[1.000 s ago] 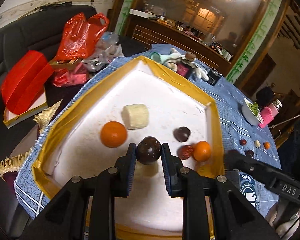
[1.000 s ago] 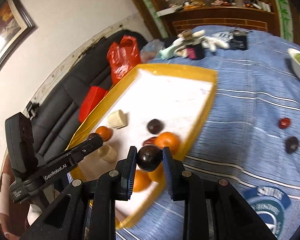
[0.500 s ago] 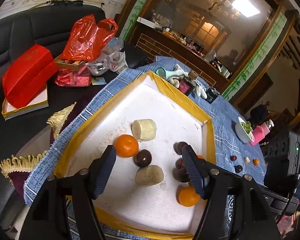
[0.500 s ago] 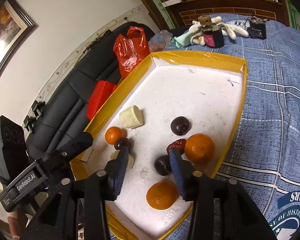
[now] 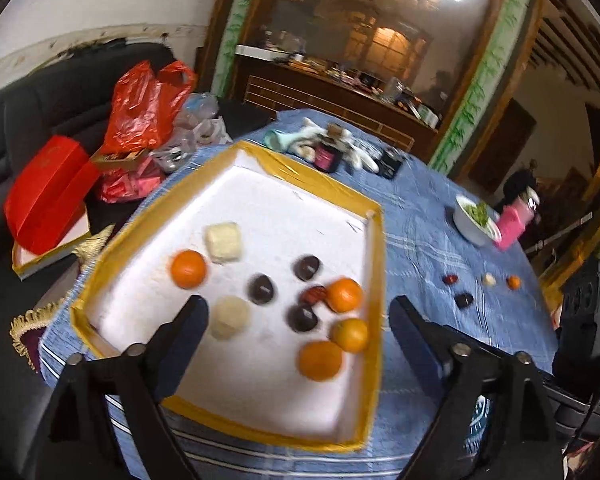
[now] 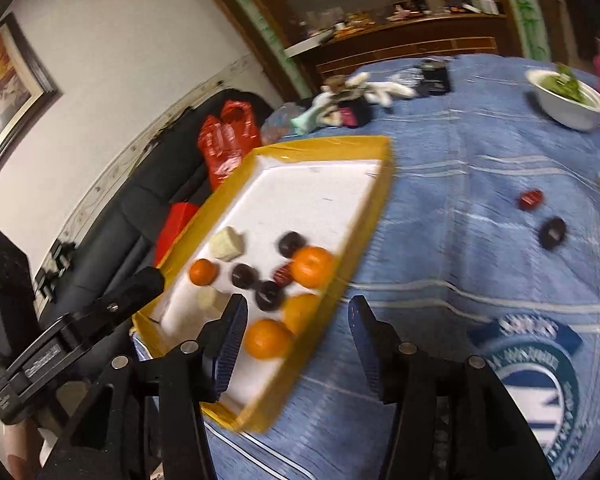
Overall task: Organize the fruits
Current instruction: 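Move both tools back over the last plum and red date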
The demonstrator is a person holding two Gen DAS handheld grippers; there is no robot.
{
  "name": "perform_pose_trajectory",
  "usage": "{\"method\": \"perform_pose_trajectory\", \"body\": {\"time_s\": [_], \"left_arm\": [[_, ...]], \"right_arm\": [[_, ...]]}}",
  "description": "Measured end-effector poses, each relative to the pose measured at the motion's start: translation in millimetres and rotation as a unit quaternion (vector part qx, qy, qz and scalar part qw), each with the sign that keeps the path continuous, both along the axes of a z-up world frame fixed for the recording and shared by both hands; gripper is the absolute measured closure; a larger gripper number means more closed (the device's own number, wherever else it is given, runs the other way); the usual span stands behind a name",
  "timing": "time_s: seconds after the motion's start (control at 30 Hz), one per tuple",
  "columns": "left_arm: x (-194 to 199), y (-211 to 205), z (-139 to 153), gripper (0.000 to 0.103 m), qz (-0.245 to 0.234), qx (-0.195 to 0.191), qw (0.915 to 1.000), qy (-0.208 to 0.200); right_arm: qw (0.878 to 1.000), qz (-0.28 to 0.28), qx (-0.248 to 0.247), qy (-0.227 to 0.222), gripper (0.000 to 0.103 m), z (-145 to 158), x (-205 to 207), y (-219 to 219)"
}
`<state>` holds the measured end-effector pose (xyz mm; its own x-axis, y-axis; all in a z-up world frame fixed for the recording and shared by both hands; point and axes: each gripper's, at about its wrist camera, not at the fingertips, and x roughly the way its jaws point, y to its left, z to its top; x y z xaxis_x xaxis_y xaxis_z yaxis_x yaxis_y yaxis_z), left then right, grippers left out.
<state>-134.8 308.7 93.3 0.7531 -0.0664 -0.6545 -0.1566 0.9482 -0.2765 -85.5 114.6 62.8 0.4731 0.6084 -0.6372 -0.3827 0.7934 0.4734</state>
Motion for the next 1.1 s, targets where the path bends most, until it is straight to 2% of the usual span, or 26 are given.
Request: {"method": "perform_pose_trajectory", "body": {"time_s": [0.3,0.57,0.87,1.1], "left_arm": [[-4.2,-68.1,-2.6,0.008,-0.065,0.059,0.9959,0.022],[-10.1,-87.8,-0.7,0.008,-0.065,0.108,0.9918,0.020],[-5.7,-93.4,-6.5,0.008,-0.071,0.113,0.9905,0.033],[0.8,-88.4,-11.7,0.008,-0.088,0.074,0.9924,0.043]], "right_arm": [[0.997,-0.065,0.024,0.026,0.045,-17.5,-8.9,-60.3],[0.996,-0.085,0.028,0.019,0.044,-16.9,-14.0,-82.2],[0.994,-0.099,0.033,0.028,0.044,-23.9,-13.8,-95.0],[0.992,-0.119,0.029,0.026,0.044,-24.0,-10.8,-114.5]]}}
